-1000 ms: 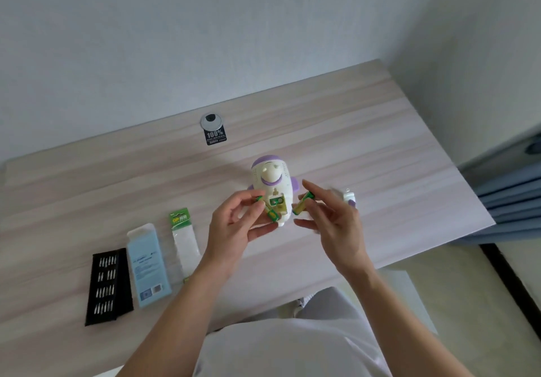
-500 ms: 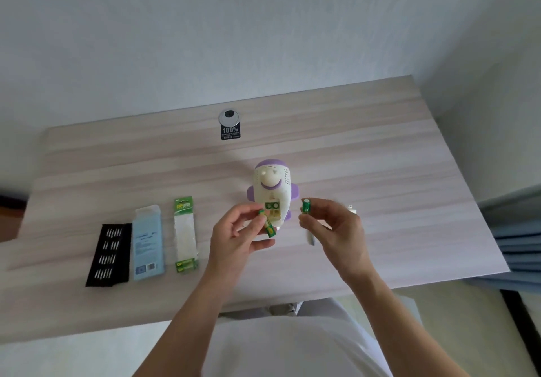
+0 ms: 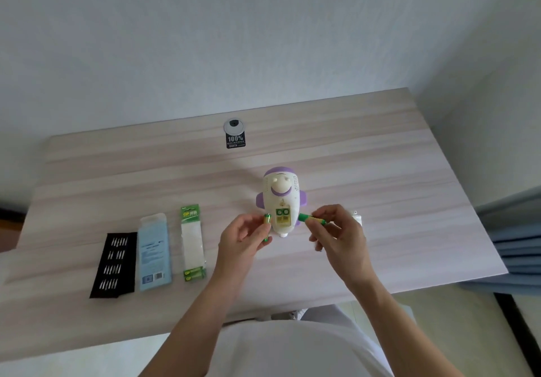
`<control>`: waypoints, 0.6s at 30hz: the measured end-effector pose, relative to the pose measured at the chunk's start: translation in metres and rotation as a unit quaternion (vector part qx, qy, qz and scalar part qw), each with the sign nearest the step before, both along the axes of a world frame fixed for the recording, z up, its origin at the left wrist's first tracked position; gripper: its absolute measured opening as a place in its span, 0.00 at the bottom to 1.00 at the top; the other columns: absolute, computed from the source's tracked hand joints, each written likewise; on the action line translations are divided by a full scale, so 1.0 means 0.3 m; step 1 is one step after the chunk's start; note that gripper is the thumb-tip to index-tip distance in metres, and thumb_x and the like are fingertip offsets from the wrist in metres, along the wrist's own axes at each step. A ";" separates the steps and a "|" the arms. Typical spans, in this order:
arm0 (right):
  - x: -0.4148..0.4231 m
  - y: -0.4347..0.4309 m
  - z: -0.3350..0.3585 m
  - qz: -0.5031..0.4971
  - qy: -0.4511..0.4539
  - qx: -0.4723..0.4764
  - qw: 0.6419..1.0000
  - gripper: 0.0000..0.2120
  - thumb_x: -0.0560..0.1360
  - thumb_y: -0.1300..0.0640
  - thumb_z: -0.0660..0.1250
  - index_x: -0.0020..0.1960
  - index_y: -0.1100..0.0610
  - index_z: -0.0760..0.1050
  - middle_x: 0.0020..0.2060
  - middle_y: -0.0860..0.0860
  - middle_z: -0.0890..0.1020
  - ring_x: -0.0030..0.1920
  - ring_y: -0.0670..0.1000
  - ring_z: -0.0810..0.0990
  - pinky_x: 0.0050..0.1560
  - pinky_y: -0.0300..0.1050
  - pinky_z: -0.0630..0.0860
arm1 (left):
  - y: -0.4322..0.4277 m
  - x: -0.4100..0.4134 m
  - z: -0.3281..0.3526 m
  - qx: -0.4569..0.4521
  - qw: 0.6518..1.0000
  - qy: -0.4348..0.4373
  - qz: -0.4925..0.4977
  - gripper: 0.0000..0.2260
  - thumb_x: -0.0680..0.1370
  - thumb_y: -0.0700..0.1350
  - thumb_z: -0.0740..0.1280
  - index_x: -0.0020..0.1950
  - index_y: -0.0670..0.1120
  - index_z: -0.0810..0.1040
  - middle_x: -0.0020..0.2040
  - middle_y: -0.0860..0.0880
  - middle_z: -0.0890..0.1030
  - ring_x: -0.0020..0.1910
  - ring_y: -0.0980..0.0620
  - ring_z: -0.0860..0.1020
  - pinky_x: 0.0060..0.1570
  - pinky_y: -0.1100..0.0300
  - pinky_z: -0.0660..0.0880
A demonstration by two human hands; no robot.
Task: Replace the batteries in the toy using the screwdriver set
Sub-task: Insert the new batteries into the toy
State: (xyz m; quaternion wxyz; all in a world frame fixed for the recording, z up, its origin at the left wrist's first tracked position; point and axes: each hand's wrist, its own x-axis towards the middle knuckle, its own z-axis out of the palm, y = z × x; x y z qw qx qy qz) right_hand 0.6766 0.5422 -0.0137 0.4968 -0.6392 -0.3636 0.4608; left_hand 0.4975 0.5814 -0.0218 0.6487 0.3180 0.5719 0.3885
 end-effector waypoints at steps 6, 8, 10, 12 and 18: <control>-0.030 -0.019 0.006 -0.020 -0.020 -0.010 1.000 0.09 0.74 0.65 0.73 0.45 0.51 0.80 0.35 0.46 0.83 0.34 0.48 0.81 0.33 0.40 0.78 | -0.001 -0.008 0.005 -0.111 0.988 -0.108 0.020 0.08 0.83 0.44 0.63 0.46 0.43 0.74 0.35 0.48 0.75 0.29 0.54 0.67 0.29 0.65 0.66; -0.036 -0.025 0.003 -0.028 -0.019 -0.009 0.999 0.10 0.74 0.65 0.74 0.44 0.50 0.81 0.34 0.46 0.83 0.34 0.47 0.80 0.33 0.37 0.78 | -0.006 -0.011 -0.006 -0.100 0.992 -0.077 0.012 0.10 0.83 0.46 0.63 0.44 0.44 0.71 0.32 0.50 0.70 0.27 0.54 0.62 0.25 0.65 0.59; -0.041 -0.027 0.000 -0.034 -0.017 -0.001 0.999 0.10 0.73 0.65 0.74 0.45 0.49 0.82 0.39 0.50 0.83 0.36 0.46 0.81 0.35 0.37 0.79 | -0.003 -0.018 -0.017 -0.076 0.996 -0.042 0.013 0.10 0.82 0.46 0.66 0.44 0.43 0.71 0.31 0.51 0.69 0.27 0.54 0.61 0.24 0.65 0.58; -0.045 -0.027 -0.007 -0.037 -0.009 0.000 0.999 0.10 0.74 0.65 0.74 0.45 0.49 0.83 0.43 0.51 0.84 0.40 0.46 0.83 0.38 0.39 0.81 | 0.007 -0.029 -0.022 -0.043 0.999 -0.012 0.008 0.08 0.80 0.43 0.69 0.45 0.42 0.74 0.33 0.50 0.71 0.28 0.53 0.64 0.26 0.64 0.62; -0.055 -0.024 -0.024 -0.028 -0.017 -0.006 0.999 0.13 0.74 0.65 0.73 0.49 0.47 0.82 0.43 0.52 0.85 0.42 0.50 0.84 0.40 0.39 0.82 | 0.045 -0.035 -0.030 0.045 0.995 0.065 -0.055 0.05 0.81 0.42 0.67 0.50 0.42 0.81 0.34 0.51 0.77 0.34 0.53 0.74 0.38 0.60 0.75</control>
